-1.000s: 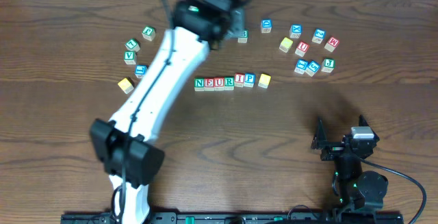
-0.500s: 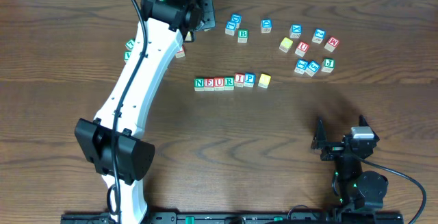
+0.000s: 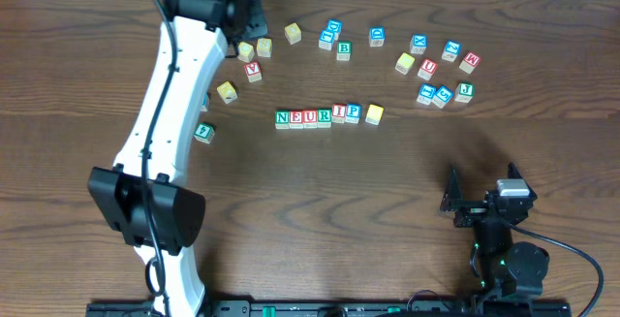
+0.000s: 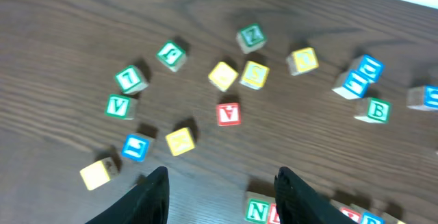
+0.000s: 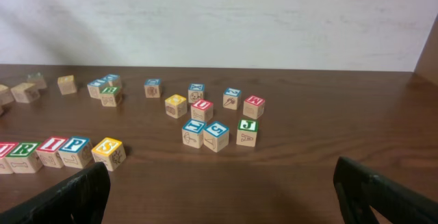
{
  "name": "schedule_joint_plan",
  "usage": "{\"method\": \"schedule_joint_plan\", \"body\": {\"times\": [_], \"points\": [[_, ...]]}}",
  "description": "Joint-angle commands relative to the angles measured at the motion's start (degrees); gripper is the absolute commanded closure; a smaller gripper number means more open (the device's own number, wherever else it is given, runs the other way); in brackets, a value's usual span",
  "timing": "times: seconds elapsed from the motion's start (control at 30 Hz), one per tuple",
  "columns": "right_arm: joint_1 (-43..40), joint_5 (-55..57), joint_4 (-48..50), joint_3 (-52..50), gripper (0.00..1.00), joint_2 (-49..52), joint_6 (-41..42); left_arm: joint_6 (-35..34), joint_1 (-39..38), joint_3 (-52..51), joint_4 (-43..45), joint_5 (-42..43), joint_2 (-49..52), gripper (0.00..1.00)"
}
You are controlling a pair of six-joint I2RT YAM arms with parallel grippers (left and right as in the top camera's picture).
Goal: Spell out NEURIPS
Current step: 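Move the right gripper to the right end of the letter row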
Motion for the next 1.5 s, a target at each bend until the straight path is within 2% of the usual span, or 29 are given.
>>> {"method": "schedule_joint_plan", "body": {"times": [0.0,0.23,0.37,0.43,0.53,0.67,0.87,1.07,1.17,1.27,1.43,1.47], "points": [[-0.3,-0.3,-0.2,-0.1,0.01,-0.3,0.4,-0.6,1.1,0.1,-1.0,-1.1,0.4,0.51],[-0.3,0.9,1.4,-0.1,0.01,-0.3,1.1,-0.6,2.6,0.1,-2.9,-1.1,0.4,0.53],[-0.3,-14.4,7.5,-0.1,0.01,-0.2,2.4,-0.5,2.7,0.1,-2.8,-1.1,0.1,0.53],[-0.3,-15.5,9.8,0.4,0.01,0.9,5.1,-0.5,2.7,0.1,-2.6,-1.1,-0.6,0.53],[-0.3,-16.7,10.2,4.1,0.01,5.4,6.6,0.2,3.0,0.2,-1.7,-1.2,-2.8,0.51],[-0.3,-20.6,9.4,13.4,0.01,17.7,6.4,0.7,4.0,0.2,-0.8,-1.2,-7.0,0.47],[-0.3,-27.3,-0.8,35.7,0.01,41.4,5.5,0.7,4.7,0.2,-0.4,-1.2,-11.4,0.46],[-0.3,-28.5,-20.0,59.1,0.01,60.7,5.2,0.7,4.7,0.1,-0.5,-1.2,-11.8,0.43],[-0.3,-30.7,-29.1,68.0,0.01,68.1,0.0,0.7,4.7,0.1,-0.6,-1.2,-11.8,0.43],[-0.4,-30.7,-33.4,73.0,0.01,73.6,-3.2,0.7,4.9,0.1,-1.1,-1.2,-11.8,0.43],[-0.4,-31.0,-32.7,73.2,0.01,77.4,-3.5,0.7,5.1,0.1,-1.7,-1.2,-11.8,0.41],[-0.3,-31.0,-32.9,73.1,0.01,77.9,-3.5,0.7,5.1,0.1,-1.7,-1.2,-11.8,0.38]]}}
